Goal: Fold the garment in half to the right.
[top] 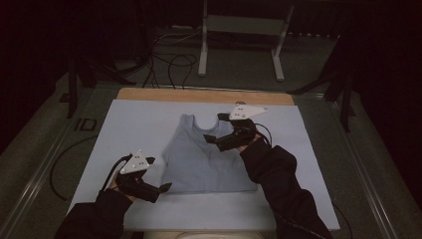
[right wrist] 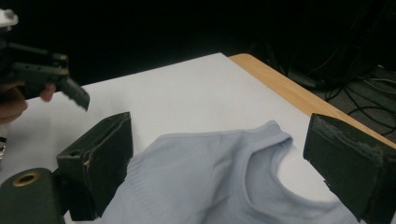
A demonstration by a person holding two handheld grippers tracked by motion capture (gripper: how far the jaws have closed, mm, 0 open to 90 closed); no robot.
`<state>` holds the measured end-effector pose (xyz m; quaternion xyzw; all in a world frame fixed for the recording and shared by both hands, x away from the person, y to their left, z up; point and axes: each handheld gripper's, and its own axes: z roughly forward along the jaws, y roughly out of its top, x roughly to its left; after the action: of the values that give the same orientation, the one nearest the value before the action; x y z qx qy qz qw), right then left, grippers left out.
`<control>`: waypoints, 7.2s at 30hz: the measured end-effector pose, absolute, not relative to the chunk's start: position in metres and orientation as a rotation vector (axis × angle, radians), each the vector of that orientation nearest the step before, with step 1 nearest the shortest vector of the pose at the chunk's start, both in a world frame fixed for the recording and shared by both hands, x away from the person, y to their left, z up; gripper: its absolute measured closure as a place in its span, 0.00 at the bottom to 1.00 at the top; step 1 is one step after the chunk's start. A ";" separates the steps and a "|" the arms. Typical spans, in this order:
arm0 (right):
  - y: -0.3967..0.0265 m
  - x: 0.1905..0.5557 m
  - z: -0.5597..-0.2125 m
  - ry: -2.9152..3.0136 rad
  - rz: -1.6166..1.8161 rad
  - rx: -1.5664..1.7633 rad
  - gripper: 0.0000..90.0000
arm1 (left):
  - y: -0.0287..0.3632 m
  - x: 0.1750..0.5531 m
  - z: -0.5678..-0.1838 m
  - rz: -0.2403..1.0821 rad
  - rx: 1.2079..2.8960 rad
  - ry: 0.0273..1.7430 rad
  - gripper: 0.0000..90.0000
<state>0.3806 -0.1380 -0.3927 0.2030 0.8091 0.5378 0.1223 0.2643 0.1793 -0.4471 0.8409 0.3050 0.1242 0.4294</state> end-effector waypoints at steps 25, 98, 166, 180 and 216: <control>-0.054 0.473 -0.431 2.486 1.470 0.720 0.10 | 0.152 0.276 -0.487 0.237 2.146 1.046 0.00; 0.012 0.548 -0.474 2.629 0.795 0.824 0.97 | 0.165 0.278 -0.495 -0.022 2.139 1.124 0.96; -0.124 0.532 -0.402 2.444 1.068 0.935 0.97 | 0.015 0.302 -0.423 0.006 2.277 0.747 0.96; -0.149 0.531 -0.430 2.412 1.170 0.953 0.97 | -0.018 0.306 -0.437 -0.021 2.282 0.725 0.96; -0.176 0.514 -0.447 2.484 1.317 1.031 0.14 | -0.066 0.322 -0.488 -0.096 2.336 0.788 0.83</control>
<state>0.5142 -0.1763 -0.4465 0.3435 0.8273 0.4385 0.0733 0.3221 -0.0655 -0.4884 0.8934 0.3015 -0.0368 0.3309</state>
